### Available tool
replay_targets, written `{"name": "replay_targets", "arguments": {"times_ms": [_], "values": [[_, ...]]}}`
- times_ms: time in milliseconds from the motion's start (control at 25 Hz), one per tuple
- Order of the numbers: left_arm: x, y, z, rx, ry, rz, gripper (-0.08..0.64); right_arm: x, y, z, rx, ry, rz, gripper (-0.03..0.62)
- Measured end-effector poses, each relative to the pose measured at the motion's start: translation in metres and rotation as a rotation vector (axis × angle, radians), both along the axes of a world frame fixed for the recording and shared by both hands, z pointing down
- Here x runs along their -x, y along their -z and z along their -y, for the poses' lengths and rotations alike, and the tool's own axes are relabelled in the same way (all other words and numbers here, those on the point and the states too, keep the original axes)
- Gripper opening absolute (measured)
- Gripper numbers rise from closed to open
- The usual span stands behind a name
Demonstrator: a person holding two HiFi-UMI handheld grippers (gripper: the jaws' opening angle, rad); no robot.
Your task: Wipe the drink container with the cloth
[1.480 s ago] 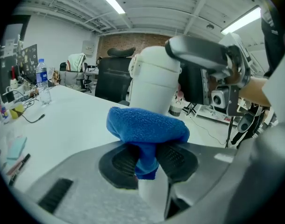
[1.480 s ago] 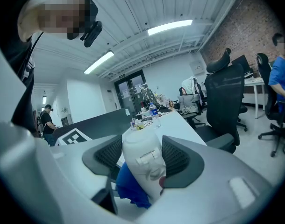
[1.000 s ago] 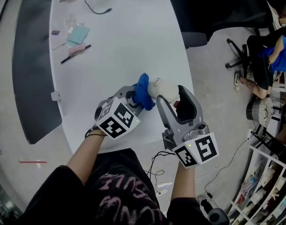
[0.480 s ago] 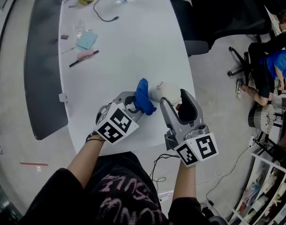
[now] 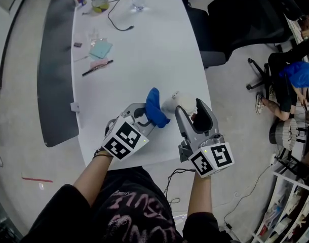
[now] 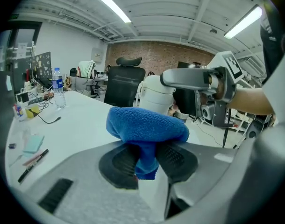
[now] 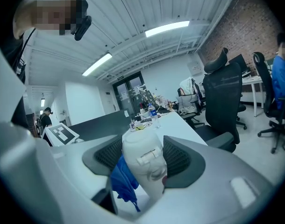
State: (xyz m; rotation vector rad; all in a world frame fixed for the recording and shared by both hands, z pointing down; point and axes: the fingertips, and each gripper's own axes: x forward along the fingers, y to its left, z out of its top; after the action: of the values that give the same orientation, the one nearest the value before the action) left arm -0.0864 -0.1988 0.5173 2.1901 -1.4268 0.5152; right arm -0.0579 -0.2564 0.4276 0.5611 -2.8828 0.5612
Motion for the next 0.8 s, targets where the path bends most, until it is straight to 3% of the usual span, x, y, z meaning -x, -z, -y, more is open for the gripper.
{"name": "replay_targets", "arguments": {"times_ms": [800], "values": [[0.013,0.056,-0.039,-0.097,0.085,0.022,0.104,-0.018,0.021,-0.015,-0.034,-0.095,0.037,0.273]]}}
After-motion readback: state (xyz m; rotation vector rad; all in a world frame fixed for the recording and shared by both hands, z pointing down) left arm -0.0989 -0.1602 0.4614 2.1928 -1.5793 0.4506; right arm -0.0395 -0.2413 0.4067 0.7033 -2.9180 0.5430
